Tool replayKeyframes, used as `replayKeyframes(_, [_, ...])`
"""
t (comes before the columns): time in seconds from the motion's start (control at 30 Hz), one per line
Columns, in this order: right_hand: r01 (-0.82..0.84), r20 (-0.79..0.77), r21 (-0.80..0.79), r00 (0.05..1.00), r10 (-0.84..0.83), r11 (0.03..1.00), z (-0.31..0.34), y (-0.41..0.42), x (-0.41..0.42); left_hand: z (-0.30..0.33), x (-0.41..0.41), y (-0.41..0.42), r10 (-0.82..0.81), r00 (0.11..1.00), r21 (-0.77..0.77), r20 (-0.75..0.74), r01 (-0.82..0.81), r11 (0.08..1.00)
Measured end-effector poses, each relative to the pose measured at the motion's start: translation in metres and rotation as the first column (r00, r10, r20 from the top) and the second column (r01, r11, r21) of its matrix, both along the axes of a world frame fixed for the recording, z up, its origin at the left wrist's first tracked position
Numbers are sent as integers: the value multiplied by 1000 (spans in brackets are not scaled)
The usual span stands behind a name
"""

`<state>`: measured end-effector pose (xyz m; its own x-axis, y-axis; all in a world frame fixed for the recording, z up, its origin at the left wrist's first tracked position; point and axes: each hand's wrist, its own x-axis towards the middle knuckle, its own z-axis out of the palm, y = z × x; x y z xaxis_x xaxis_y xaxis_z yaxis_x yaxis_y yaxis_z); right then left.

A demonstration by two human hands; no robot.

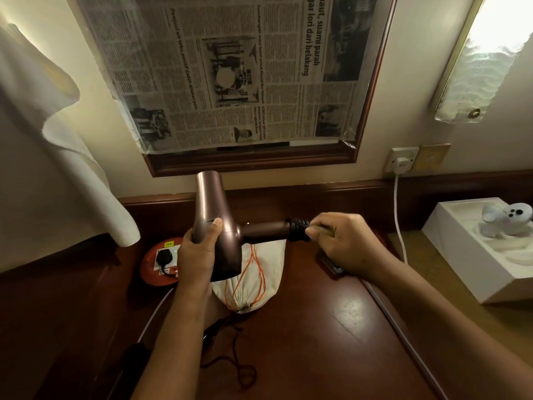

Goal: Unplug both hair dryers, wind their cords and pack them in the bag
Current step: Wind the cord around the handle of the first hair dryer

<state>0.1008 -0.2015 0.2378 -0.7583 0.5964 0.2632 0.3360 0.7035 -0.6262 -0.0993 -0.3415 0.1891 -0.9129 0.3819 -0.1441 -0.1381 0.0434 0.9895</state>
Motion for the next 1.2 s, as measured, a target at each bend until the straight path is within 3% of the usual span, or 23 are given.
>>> replayKeyframes(0.33, [6, -228, -420, 967, -112, 907, -50, -40, -4, 3, 2, 1, 64, 997, 67, 40, -67, 996])
replayKeyframes(0.63, [-74, -197, -633, 978, -68, 770, -69, -48, -3, 7, 3, -1, 0, 986, 111, 165, -18, 994])
replayKeyframes(0.97, [-51, -121, -622, 992, -32, 781, -83, -38, -8, 10, 8, -5, -101, 968, 158, 231, 65, 985])
replayKeyframes(1.1, [-42, 2, -578, 999, 52, 815, -86, -24, -9, 9, 8, -7, -145, 954, 132, 262, 114, 985])
replayKeyframes(1.2, [-62, 87, -432, 990, 110, 900, -86, -2, -12, 10, 8, -9, -181, 945, 112, 272, 156, 981])
